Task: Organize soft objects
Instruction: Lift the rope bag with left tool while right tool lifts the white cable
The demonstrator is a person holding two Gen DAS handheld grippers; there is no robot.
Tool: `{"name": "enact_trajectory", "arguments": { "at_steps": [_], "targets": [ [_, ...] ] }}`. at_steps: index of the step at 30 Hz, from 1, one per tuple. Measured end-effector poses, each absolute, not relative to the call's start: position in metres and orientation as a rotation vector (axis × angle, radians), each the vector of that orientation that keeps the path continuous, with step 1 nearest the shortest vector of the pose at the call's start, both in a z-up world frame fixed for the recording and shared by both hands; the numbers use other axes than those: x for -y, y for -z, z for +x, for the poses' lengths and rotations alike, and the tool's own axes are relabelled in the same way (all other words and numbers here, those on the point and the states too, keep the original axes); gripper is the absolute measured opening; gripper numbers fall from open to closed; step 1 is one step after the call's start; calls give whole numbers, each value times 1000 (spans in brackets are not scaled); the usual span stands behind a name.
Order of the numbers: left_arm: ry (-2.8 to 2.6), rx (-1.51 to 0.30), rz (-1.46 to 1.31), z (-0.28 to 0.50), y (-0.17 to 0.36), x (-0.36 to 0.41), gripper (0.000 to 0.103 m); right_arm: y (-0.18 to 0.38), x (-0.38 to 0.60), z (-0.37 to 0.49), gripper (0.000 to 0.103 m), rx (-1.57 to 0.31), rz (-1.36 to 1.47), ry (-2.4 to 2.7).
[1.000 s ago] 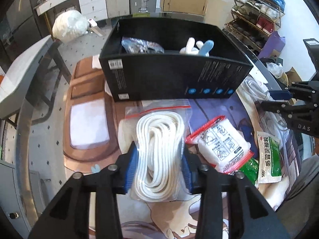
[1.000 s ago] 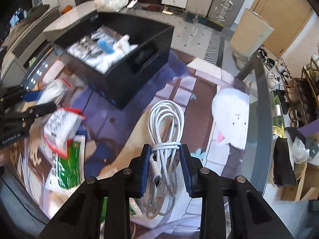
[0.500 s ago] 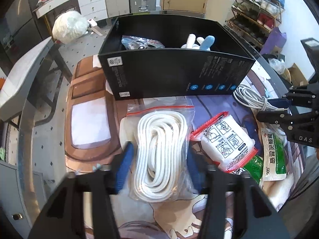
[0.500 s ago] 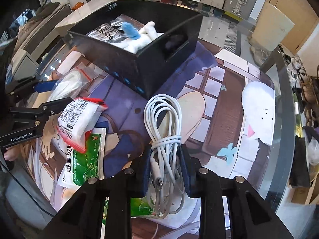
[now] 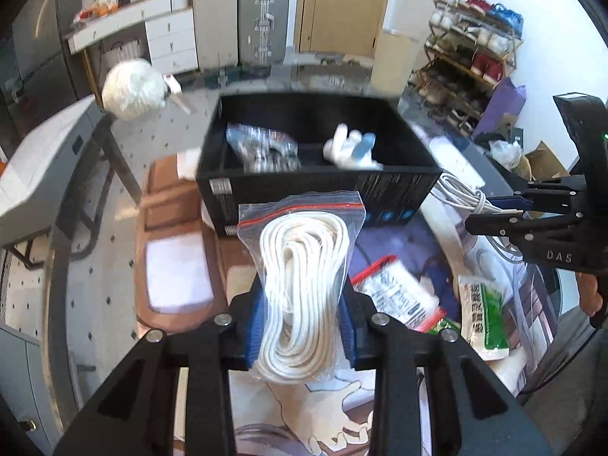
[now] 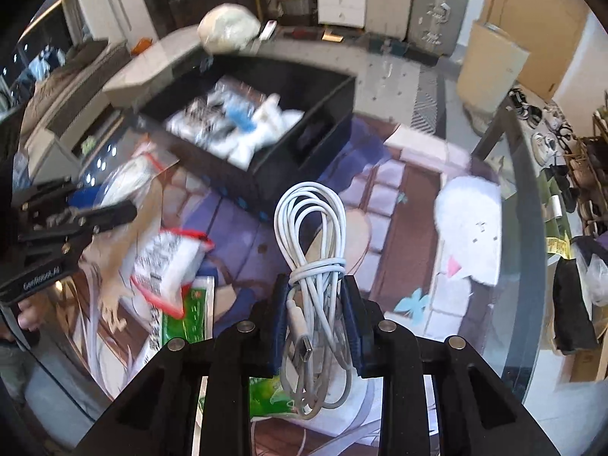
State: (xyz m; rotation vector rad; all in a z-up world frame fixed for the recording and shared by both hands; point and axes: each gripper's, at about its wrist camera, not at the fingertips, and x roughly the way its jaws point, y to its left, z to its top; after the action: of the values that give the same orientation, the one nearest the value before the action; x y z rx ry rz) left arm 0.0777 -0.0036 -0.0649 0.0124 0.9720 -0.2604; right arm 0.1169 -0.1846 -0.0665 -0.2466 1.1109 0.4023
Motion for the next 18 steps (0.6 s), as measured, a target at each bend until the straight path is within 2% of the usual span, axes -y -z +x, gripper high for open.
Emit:
{"name": "enact_trajectory", "arguments": {
  "at_steps": [9, 18],
  "targets": [
    [226, -778, 18, 66, 26, -4, 32, 18, 183, 98, 27, -866, -144, -463],
    [232, -506, -96, 41, -19, -30, 32, -32, 177, 51, 26, -473, -97, -505]
  ]
}}
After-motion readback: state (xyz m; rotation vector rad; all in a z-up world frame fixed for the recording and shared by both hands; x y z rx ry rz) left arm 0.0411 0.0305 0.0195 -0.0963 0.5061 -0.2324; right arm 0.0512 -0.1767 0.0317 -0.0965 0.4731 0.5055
